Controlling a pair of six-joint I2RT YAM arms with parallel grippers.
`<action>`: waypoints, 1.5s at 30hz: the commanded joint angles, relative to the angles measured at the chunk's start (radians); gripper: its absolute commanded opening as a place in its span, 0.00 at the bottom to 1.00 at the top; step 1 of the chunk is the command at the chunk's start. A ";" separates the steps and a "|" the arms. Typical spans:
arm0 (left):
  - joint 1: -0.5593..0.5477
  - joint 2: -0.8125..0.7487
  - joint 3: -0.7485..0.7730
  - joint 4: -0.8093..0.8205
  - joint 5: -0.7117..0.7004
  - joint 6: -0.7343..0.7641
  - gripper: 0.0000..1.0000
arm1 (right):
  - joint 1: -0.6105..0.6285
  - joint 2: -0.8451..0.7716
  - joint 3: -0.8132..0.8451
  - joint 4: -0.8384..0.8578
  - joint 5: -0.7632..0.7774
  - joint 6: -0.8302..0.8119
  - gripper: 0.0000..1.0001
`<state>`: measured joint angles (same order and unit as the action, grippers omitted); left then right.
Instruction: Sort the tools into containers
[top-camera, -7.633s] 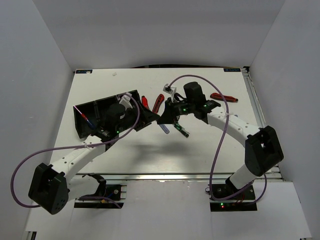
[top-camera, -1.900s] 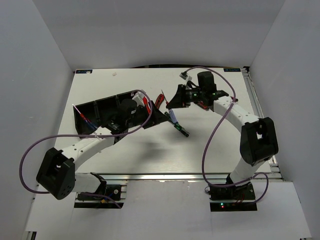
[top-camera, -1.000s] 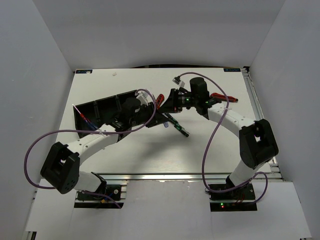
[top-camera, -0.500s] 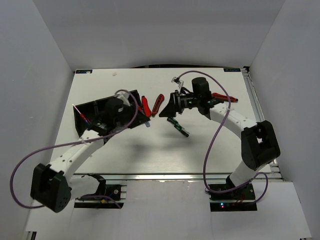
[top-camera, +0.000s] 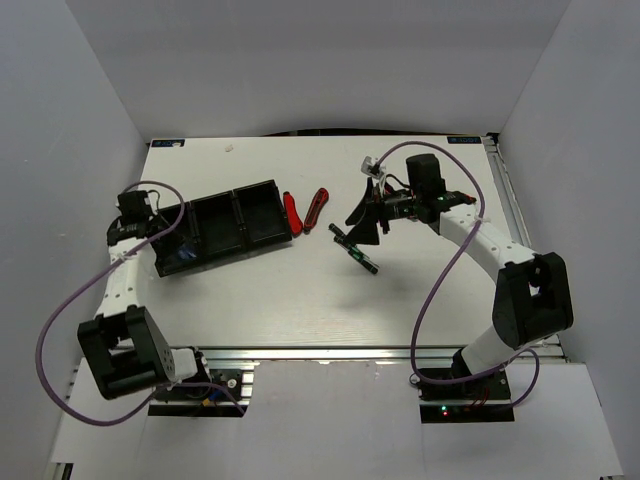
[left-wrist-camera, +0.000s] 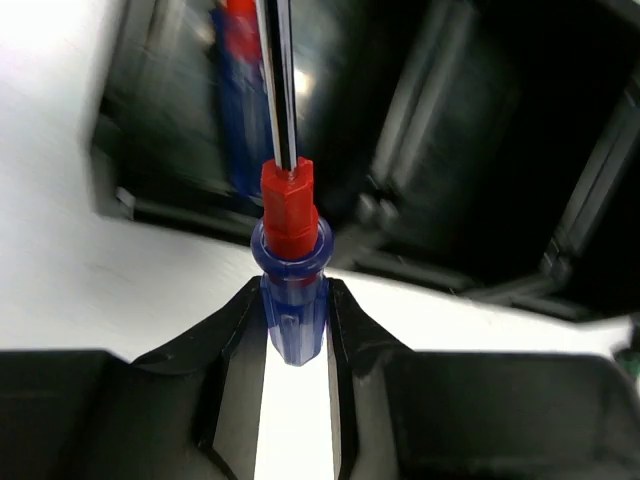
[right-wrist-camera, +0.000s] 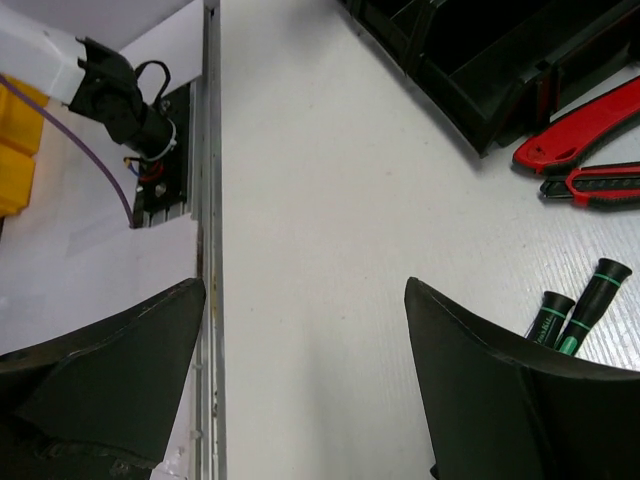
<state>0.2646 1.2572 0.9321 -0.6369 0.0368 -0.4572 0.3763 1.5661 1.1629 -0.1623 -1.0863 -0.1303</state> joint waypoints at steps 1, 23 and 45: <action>0.035 0.049 0.088 0.042 -0.023 0.077 0.00 | -0.014 -0.029 0.017 -0.101 -0.029 -0.137 0.87; 0.038 0.298 0.234 0.105 0.032 0.137 0.69 | -0.053 0.025 0.081 -0.309 0.204 -0.391 0.87; 0.036 -0.234 -0.079 0.158 0.535 -0.153 0.72 | 0.128 0.204 0.077 -0.315 0.816 -0.258 0.82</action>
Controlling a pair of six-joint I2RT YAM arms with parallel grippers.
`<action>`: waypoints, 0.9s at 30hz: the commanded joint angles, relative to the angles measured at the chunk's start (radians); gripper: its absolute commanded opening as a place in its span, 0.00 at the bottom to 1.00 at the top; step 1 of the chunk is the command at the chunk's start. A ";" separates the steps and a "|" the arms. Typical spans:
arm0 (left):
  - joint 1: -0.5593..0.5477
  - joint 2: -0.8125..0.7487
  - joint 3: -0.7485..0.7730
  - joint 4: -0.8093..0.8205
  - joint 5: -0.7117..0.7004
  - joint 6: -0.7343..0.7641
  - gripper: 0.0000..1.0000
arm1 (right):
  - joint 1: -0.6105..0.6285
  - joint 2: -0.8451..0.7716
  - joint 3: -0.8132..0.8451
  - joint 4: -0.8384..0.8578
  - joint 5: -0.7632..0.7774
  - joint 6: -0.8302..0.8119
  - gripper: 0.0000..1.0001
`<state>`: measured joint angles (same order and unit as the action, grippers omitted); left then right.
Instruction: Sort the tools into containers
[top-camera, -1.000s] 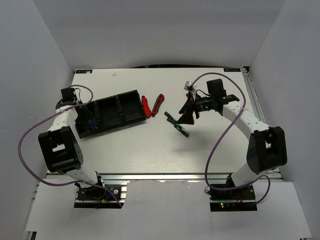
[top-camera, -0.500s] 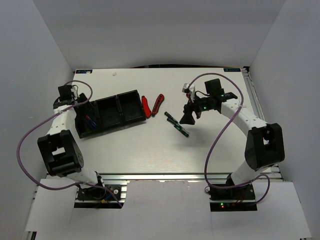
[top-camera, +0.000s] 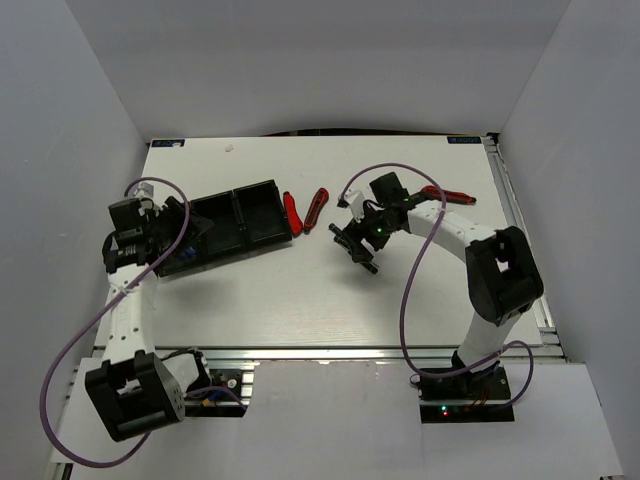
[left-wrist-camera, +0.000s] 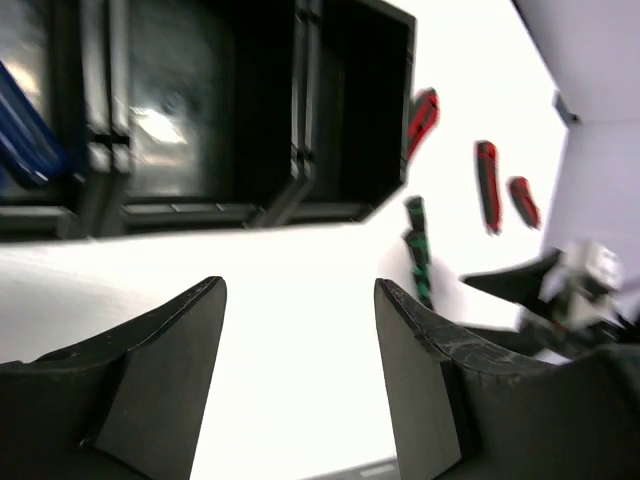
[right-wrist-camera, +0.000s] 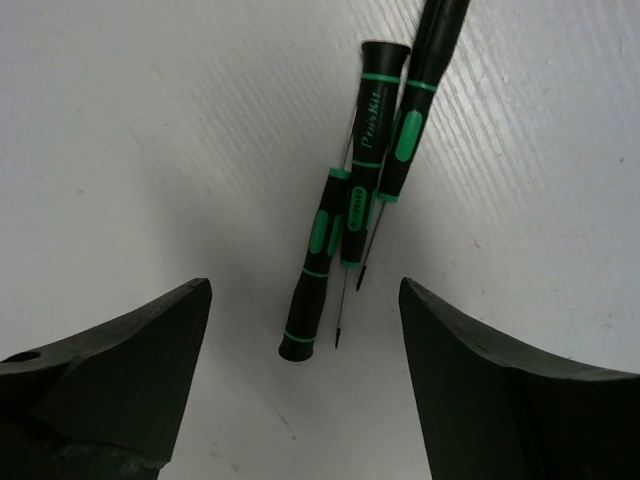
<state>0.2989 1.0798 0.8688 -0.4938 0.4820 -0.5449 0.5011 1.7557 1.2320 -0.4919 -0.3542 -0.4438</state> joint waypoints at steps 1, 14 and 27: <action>0.003 -0.072 -0.027 0.011 0.095 -0.070 0.72 | 0.010 0.018 0.006 0.012 0.104 0.057 0.80; 0.002 -0.149 -0.077 -0.002 0.118 -0.107 0.72 | 0.040 -0.009 -0.131 0.033 0.165 0.093 0.36; 0.002 -0.152 -0.088 0.001 0.130 -0.118 0.72 | 0.077 0.019 -0.140 0.052 0.166 0.079 0.39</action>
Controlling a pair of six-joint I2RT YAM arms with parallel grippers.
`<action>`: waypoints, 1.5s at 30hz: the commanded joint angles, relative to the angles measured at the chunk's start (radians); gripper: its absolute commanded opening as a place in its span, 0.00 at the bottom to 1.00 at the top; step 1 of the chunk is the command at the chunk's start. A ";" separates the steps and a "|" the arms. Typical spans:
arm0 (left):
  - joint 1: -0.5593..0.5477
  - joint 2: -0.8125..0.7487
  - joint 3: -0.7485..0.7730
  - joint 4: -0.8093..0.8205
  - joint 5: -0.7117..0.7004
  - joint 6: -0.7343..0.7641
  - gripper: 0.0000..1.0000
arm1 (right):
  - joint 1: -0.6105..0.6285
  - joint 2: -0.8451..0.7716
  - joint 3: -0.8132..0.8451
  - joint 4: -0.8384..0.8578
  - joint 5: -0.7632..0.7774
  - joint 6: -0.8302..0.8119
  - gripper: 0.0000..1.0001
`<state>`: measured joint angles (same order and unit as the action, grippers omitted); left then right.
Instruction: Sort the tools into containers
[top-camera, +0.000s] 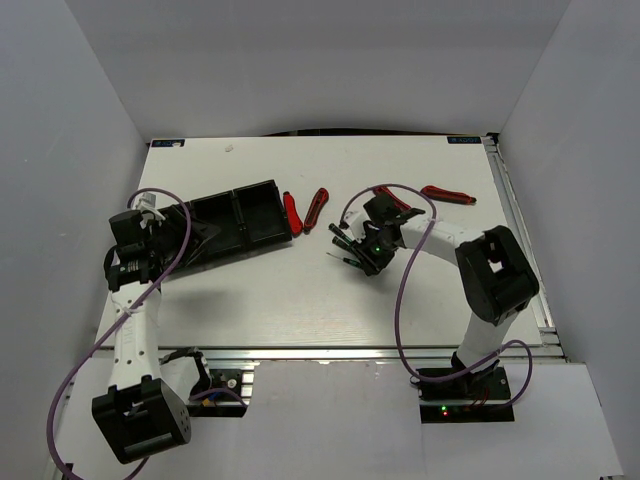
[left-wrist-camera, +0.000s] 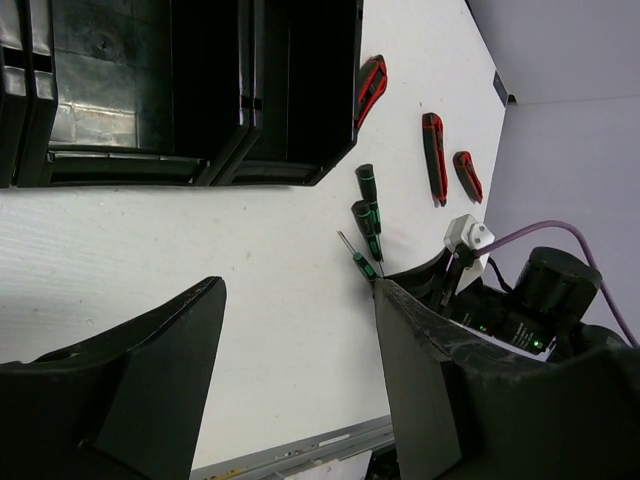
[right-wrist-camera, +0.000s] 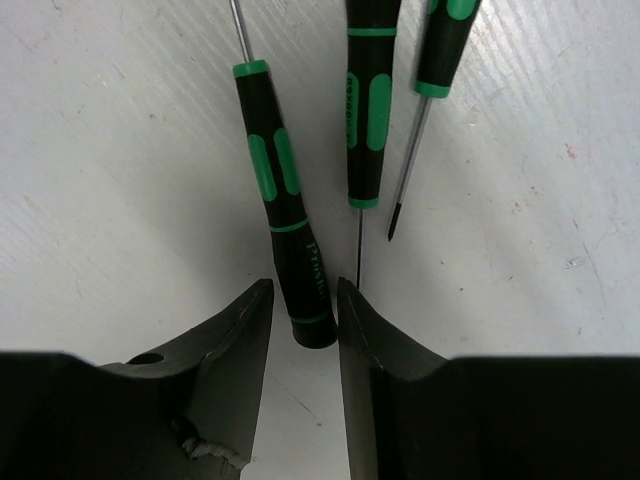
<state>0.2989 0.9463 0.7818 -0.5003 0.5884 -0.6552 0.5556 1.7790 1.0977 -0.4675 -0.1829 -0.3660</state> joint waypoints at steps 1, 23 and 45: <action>0.002 -0.020 0.000 0.011 0.028 -0.007 0.72 | 0.027 -0.006 -0.015 0.027 -0.006 -0.001 0.40; -0.383 -0.035 -0.107 0.305 -0.007 -0.331 0.73 | 0.035 -0.228 -0.079 0.018 -0.137 -0.054 0.01; -0.873 0.436 0.114 0.537 -0.305 -0.431 0.72 | 0.020 -0.291 0.076 0.228 -0.543 0.433 0.00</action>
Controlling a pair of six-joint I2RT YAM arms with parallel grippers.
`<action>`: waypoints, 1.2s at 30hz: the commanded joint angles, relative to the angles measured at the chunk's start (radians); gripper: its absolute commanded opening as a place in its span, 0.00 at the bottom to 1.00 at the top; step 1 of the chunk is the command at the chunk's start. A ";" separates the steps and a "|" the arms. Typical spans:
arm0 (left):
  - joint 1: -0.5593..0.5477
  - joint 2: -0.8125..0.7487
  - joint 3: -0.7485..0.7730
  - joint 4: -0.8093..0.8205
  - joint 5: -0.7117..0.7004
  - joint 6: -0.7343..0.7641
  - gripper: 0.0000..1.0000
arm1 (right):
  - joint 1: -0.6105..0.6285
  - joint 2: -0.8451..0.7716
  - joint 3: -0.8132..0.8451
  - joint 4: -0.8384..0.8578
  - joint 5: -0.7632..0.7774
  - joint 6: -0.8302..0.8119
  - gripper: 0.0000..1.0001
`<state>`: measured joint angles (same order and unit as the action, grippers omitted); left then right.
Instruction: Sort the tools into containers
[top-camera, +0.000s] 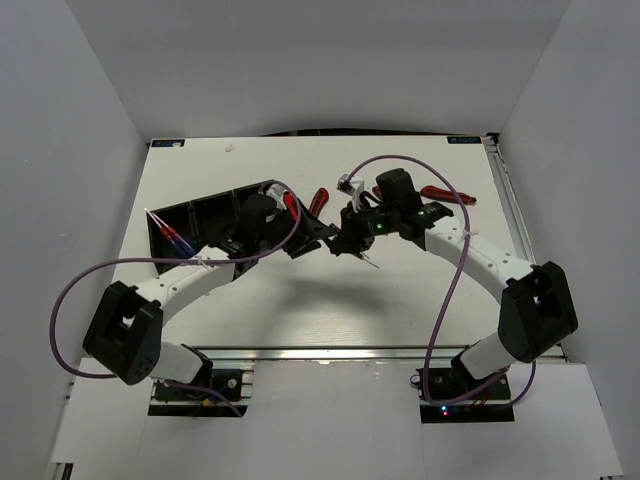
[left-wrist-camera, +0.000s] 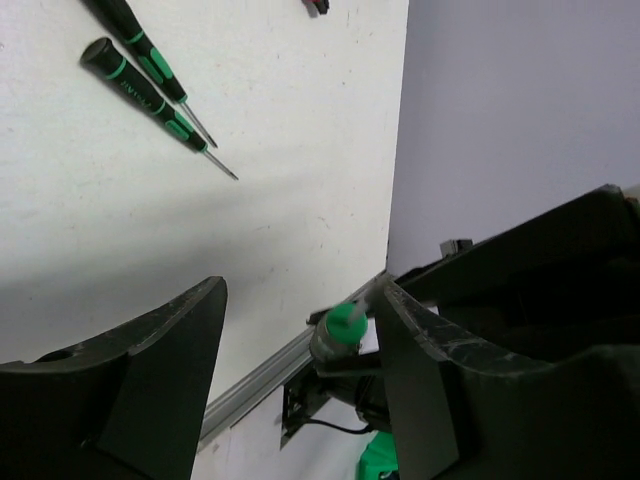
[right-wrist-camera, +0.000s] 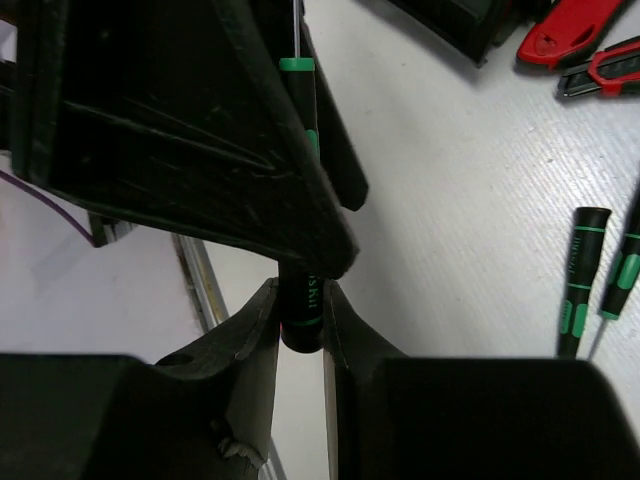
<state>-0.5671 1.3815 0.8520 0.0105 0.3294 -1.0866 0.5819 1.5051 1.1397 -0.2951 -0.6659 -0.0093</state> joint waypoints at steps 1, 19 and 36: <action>-0.007 0.004 0.047 0.026 -0.050 0.001 0.71 | -0.007 -0.020 0.032 0.062 -0.063 0.084 0.00; 0.045 -0.042 0.150 -0.196 -0.078 0.158 0.00 | -0.007 -0.019 0.011 0.012 -0.156 -0.164 0.89; 0.662 0.076 0.433 -0.715 -0.314 0.703 0.00 | -0.008 -0.031 -0.009 -0.145 -0.088 -0.587 0.89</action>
<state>0.0910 1.4029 1.2499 -0.6758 0.0345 -0.4667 0.5774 1.5047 1.1313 -0.4538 -0.7933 -0.5686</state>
